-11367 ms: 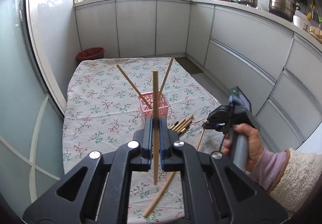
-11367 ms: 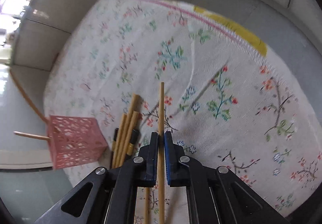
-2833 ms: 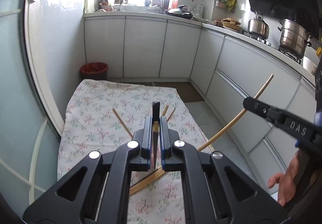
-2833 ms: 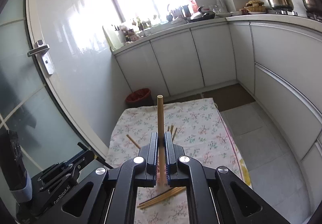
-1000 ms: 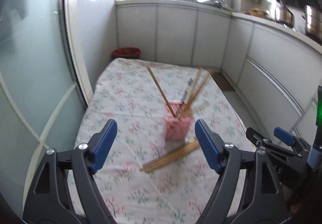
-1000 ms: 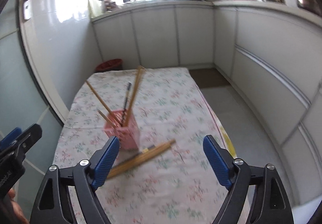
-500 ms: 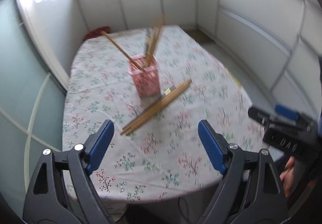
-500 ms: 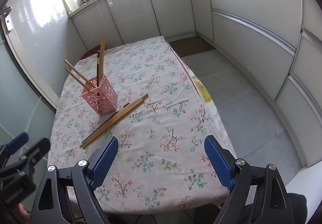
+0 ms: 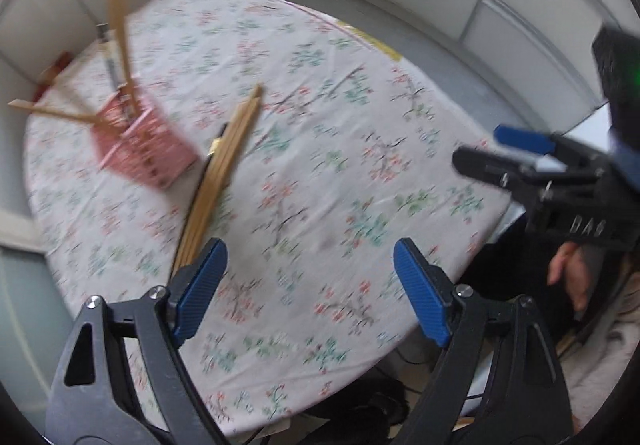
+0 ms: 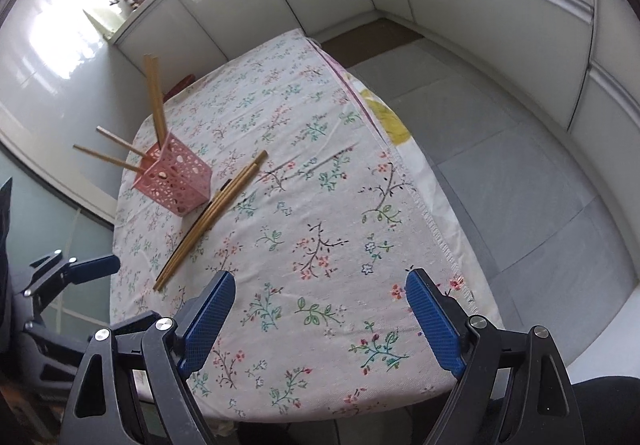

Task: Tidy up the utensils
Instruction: 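Move the left tool to the pile and close on a wooden chopstick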

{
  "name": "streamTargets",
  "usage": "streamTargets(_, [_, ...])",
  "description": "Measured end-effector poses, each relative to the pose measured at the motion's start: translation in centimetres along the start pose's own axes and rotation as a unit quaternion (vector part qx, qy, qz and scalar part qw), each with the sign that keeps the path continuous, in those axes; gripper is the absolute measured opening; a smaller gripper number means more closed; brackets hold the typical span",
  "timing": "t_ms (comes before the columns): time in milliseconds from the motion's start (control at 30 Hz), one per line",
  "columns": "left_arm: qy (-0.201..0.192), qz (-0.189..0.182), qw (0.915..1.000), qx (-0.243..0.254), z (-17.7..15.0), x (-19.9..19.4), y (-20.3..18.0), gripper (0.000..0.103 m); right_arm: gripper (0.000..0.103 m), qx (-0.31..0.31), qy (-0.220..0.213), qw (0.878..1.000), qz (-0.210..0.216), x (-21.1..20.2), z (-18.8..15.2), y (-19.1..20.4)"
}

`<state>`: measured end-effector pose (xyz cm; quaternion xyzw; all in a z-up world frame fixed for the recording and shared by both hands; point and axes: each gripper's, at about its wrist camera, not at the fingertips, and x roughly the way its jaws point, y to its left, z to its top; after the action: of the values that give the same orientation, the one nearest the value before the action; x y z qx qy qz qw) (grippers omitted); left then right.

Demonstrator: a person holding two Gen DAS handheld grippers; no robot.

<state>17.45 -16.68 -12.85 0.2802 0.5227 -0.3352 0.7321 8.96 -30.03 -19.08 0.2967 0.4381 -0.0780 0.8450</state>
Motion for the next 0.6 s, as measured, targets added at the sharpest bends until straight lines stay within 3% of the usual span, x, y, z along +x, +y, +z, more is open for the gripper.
streamTargets(67, [0.009,-0.014,0.9999,-0.001,1.8,0.7,0.2,0.082,0.089,0.017,0.01,1.0,0.008,0.4,0.3,-0.8])
streamTargets(167, [0.034,-0.016,0.9993,0.004,4.6,2.5,0.2,0.068,0.089,0.036,0.015,0.999,0.015,0.8,0.7,-1.6])
streamTargets(233, [0.052,-0.012,0.9984,0.016,6.1,3.9,0.0,0.045,0.089,0.046,0.014,0.999,0.019,0.7,0.9,-2.0])
streamTargets(300, [0.072,0.002,0.9971,0.025,7.5,5.5,-0.1,0.036,0.089,0.053,0.011,0.998,0.021,0.6,1.2,-2.4])
streamTargets(600, [0.124,0.014,0.9922,-0.007,11.9,10.9,3.0,0.034,0.089,0.099,0.032,0.994,0.028,1.4,1.9,-4.5])
